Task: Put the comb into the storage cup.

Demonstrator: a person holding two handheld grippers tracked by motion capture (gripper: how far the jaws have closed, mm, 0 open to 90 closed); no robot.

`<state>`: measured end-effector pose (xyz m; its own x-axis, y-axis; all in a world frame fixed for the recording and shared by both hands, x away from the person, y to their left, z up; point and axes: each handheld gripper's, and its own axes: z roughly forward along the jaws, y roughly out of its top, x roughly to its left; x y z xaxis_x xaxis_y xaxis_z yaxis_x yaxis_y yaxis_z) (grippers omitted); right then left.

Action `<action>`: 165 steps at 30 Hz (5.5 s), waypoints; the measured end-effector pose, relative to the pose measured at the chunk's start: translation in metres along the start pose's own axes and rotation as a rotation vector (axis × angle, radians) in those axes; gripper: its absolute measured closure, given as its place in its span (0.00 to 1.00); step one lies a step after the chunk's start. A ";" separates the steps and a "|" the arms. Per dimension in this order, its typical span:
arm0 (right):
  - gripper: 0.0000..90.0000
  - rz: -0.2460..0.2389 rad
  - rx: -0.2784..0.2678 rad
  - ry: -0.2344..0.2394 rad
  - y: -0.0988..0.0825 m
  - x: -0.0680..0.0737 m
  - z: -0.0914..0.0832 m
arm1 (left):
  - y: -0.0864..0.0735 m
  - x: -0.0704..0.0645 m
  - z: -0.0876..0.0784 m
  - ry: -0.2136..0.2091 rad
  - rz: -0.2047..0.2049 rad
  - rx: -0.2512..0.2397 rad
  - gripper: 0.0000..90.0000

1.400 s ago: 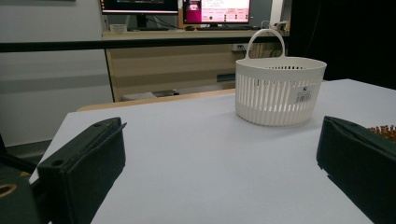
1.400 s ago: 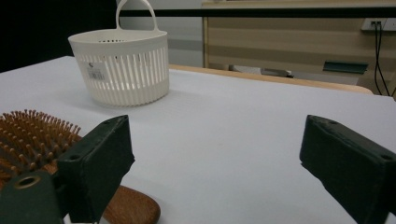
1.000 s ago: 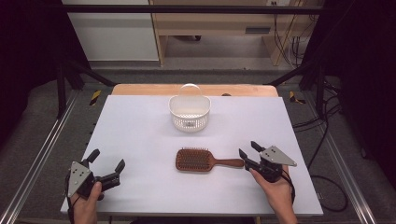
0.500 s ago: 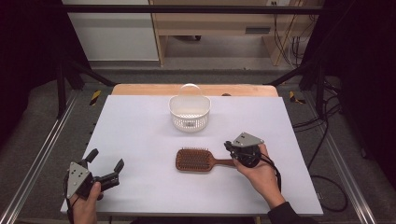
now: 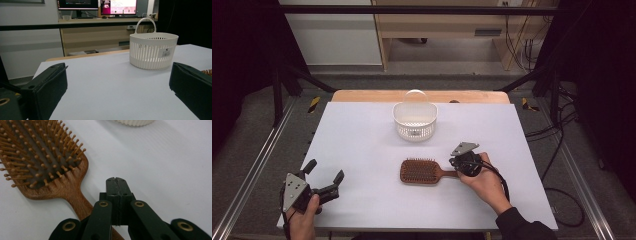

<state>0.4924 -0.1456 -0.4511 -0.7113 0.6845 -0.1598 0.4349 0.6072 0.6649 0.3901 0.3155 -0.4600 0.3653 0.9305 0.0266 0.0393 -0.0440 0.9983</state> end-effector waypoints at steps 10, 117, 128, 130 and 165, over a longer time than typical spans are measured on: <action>1.00 -0.031 0.059 0.030 -0.001 0.004 0.006 | 0.000 0.000 0.001 0.001 0.004 0.001 0.02; 0.13 0.029 0.248 0.166 0.012 0.053 0.006 | -0.002 0.003 0.002 -0.010 -0.001 0.017 0.02; 0.36 0.033 0.272 0.157 0.014 0.051 0.009 | -0.002 0.003 0.001 -0.009 -0.003 0.014 0.02; 0.41 0.035 0.278 0.158 0.014 0.051 0.009 | -0.002 0.003 0.002 -0.009 -0.003 0.015 0.02; 0.80 0.031 0.363 0.176 0.025 0.046 0.014 | -0.002 0.003 0.002 -0.010 0.001 0.017 0.02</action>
<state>0.4782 -0.0936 -0.4524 -0.7646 0.6445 0.0050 0.6022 0.7116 0.3618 0.3928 0.3174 -0.4617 0.3747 0.9268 0.0275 0.0545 -0.0516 0.9972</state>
